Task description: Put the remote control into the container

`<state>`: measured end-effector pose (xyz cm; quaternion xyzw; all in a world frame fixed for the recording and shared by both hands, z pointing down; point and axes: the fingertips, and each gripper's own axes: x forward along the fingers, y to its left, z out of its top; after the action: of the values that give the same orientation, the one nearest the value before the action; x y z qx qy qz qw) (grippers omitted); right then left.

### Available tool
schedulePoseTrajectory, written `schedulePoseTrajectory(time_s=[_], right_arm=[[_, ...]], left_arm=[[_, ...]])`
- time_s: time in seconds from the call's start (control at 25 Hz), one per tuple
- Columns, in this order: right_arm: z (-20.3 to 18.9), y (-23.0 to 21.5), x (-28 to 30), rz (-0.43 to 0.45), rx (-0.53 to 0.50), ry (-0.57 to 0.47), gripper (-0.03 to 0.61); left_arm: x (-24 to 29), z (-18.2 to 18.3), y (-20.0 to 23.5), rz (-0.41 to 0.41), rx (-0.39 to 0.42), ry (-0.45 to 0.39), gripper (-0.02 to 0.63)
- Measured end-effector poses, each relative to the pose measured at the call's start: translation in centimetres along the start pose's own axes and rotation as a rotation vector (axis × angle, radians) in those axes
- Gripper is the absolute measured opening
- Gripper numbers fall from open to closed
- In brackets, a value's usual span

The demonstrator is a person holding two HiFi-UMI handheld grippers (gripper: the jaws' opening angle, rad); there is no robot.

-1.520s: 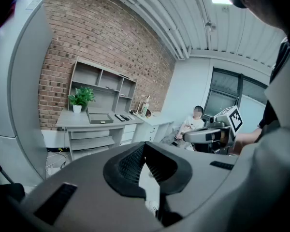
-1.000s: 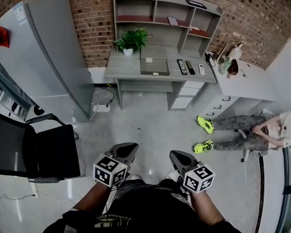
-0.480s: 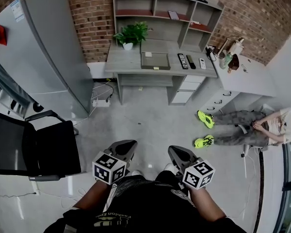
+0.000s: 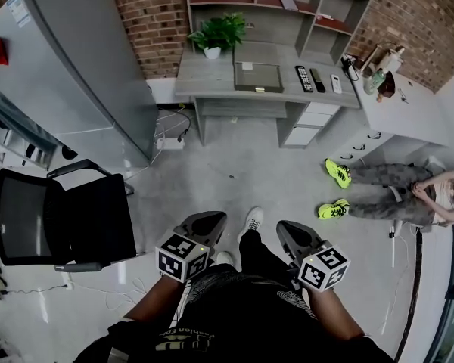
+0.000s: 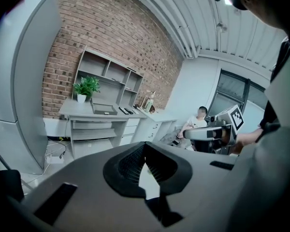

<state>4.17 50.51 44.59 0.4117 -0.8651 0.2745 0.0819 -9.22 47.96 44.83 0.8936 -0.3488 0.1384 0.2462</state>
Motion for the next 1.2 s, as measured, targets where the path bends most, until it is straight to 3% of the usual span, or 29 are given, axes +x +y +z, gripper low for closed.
schedulePoseTrajectory(time_s=[0.28, 0.76, 1.2], right_arm=[[2.7, -4.0, 4.8, 0.042, 0.023, 0.014, -0.002], [12.7, -15.6, 10.9, 0.036, -0.019, 0.000, -0.001], [16.3, -20.7, 13.8, 0.081, 0.006, -0.024, -0.001]], left_arm=[[2.9, 1.7, 3.7, 0.053, -0.004, 0.040, 0.006], [15.5, 12.9, 8.6, 0.027, 0.038, 0.009, 0.006], [20.6, 17.3, 10.0, 0.066, 0.065, 0.027, 0.006]])
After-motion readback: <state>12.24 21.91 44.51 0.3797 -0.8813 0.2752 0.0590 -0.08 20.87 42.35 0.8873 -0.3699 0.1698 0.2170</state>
